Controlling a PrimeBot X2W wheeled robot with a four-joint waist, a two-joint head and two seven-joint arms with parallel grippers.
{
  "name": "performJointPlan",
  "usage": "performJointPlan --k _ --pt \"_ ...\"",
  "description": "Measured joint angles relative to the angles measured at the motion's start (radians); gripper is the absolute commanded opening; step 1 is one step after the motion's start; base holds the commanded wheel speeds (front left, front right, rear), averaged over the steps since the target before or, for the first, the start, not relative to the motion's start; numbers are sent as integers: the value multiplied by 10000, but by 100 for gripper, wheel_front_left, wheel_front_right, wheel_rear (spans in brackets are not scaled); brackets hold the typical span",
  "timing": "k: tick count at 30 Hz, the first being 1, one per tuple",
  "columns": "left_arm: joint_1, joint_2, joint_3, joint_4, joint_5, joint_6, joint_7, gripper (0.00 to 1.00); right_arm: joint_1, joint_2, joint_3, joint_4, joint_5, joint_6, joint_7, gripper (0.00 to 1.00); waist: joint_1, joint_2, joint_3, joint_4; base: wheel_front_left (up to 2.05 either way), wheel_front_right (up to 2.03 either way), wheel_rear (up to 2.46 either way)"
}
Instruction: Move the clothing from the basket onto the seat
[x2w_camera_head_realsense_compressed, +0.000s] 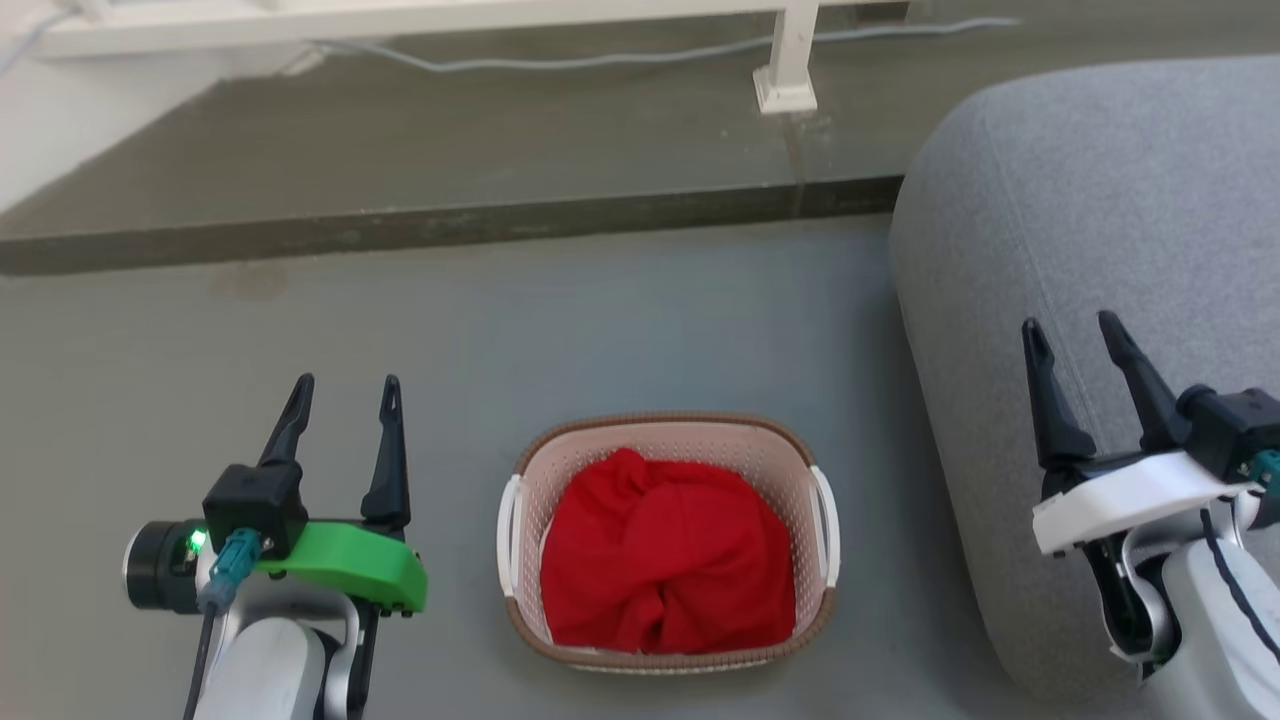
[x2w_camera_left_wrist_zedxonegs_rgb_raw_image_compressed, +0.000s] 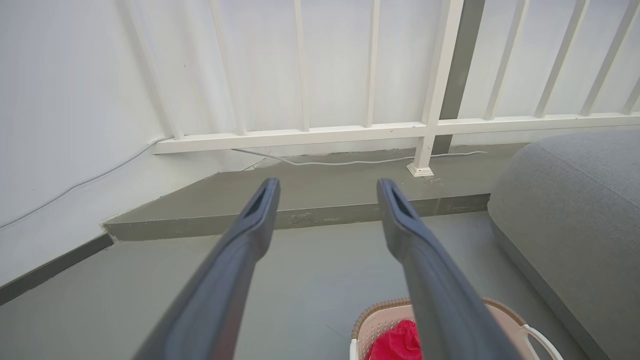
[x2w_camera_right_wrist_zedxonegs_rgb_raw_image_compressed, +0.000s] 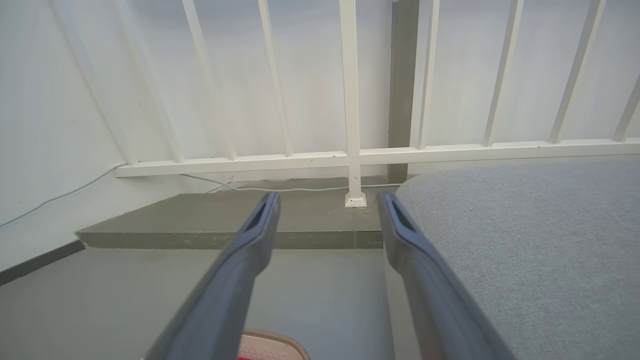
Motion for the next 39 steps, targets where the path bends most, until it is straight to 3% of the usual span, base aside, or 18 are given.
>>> performJointPlan --k 10,18,27,39 --pt "-749 -153 -385 -81 159 -21 353 100 -787 167 -194 -320 8 0 -2 100 0 0 1298 -241 0 0 0" --pt "-1472 -405 -1020 207 148 -470 903 100 -1570 360 -205 -581 23 92 -6 100 1 0 2404 -515 0 0 0" --pt "-2556 -579 -1831 1047 238 -984 1841 100 -2429 518 -203 -949 21 267 -15 100 0 0 3671 -889 0 0 0" --pt "-3699 -700 -2224 2339 313 -1164 2901 100 -3314 989 -274 -1436 38 359 -46 100 0 0 5213 -1482 0 0 0"
